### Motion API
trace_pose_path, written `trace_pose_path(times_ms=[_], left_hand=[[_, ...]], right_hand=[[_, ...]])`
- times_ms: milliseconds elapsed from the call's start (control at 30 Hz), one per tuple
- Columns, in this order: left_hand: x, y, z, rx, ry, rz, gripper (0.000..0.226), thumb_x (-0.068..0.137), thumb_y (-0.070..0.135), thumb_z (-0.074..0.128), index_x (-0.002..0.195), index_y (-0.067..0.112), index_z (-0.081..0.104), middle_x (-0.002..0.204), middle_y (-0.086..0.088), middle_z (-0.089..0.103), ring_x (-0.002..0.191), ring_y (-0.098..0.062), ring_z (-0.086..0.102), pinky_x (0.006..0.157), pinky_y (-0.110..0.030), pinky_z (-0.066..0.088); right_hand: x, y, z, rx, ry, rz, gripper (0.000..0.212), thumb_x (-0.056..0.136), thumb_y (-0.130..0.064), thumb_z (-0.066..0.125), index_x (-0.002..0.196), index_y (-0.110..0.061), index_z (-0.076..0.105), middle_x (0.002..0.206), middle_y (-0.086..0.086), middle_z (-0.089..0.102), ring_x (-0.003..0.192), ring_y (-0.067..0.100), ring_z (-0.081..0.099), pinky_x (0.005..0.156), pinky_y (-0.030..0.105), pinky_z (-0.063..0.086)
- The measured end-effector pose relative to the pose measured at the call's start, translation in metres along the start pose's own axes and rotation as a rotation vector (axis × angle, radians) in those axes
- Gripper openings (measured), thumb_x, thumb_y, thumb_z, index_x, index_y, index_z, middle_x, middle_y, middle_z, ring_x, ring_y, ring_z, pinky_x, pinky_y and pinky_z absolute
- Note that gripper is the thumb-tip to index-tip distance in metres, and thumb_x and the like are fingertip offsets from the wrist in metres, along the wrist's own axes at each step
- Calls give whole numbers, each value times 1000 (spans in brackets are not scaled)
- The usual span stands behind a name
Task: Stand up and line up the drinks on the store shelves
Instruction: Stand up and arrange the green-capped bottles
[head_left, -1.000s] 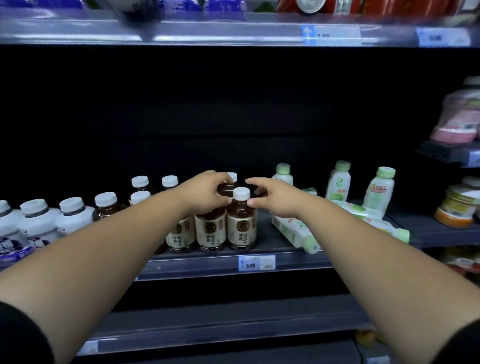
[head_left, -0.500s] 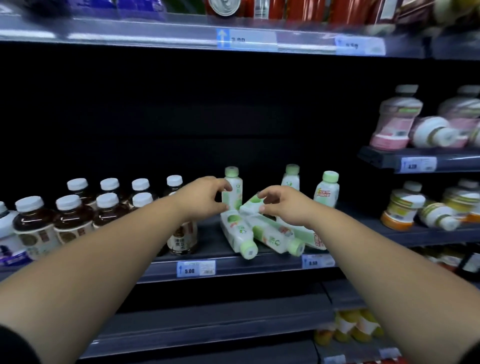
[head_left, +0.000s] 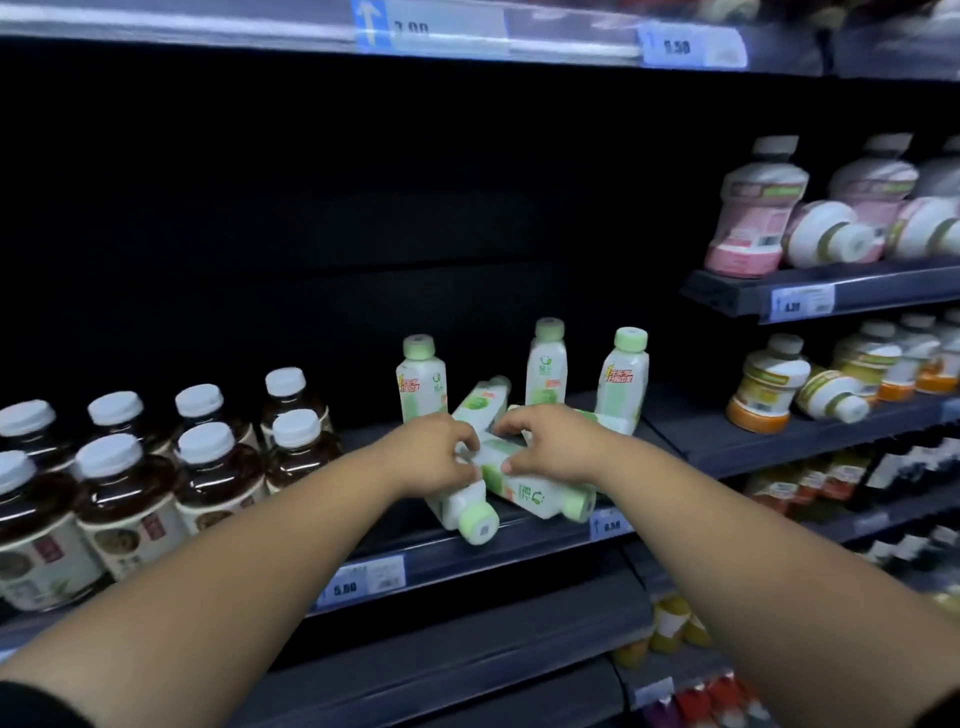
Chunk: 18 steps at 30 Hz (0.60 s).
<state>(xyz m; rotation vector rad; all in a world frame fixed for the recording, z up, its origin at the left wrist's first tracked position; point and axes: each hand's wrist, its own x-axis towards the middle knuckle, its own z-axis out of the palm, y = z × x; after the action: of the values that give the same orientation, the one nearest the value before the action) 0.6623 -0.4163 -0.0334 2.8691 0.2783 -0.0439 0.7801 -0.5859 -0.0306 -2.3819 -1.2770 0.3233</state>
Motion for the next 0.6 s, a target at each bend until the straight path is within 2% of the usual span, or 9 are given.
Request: trace_pose_path(times_ms=[200, 400, 600], left_hand=[[-5, -8, 8, -58, 5, -46, 30, 89, 51, 62, 112, 32, 69, 113, 11, 59, 108, -9, 55, 97, -34, 46], [-15, -3, 15, -73, 69, -165, 31, 88, 54, 63, 112, 35, 69, 117, 8, 59, 112, -10, 54, 100, -33, 44], [-24, -3, 4, 9, -9, -257, 33, 86, 61, 61, 105, 35, 68, 106, 9, 62, 102, -11, 58, 94, -38, 49]], right_hand=[[16, 2, 4, -95, -156, -83, 72, 81, -41, 78, 146, -30, 49, 149, -6, 50, 133, 15, 48, 105, 29, 39], [24, 10, -7, -120, -287, -189, 72, 78, -36, 81, 142, -40, 49, 149, -8, 48, 128, 16, 51, 103, 33, 44], [21, 14, -15, -147, -375, -275, 67, 76, -32, 83, 134, -46, 52, 142, -12, 49, 125, 14, 50, 103, 37, 43]])
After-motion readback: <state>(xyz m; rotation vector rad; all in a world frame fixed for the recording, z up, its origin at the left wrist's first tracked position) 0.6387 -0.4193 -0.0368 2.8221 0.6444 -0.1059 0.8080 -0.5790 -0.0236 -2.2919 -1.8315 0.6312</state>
